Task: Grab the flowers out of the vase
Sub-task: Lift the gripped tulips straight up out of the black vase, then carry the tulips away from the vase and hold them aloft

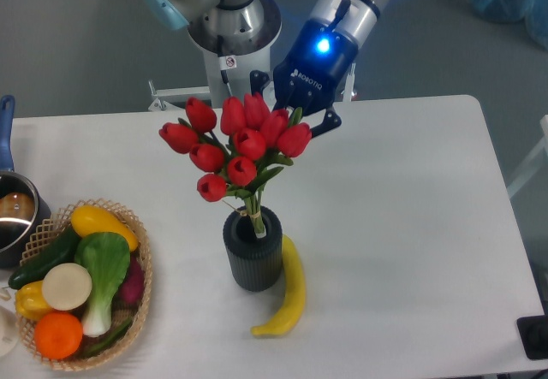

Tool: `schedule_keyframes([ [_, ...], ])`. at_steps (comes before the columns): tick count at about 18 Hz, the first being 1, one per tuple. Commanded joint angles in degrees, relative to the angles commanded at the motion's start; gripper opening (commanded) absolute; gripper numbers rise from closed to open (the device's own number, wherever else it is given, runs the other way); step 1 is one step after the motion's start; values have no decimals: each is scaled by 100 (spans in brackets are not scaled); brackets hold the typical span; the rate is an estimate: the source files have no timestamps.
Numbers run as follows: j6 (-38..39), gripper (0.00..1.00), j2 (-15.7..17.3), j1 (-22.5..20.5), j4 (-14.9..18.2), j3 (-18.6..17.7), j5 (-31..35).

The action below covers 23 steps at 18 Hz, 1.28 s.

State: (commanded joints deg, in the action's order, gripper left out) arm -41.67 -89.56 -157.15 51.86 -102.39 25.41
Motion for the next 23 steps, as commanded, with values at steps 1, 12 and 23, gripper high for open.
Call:
schedule_keyframes([
  [1,88,0,0,-9,0,17,-71],
  [12,521,0,0,-412,-70,597,-80],
  [23,-1431,0,-62,-1028,105,668,1719],
])
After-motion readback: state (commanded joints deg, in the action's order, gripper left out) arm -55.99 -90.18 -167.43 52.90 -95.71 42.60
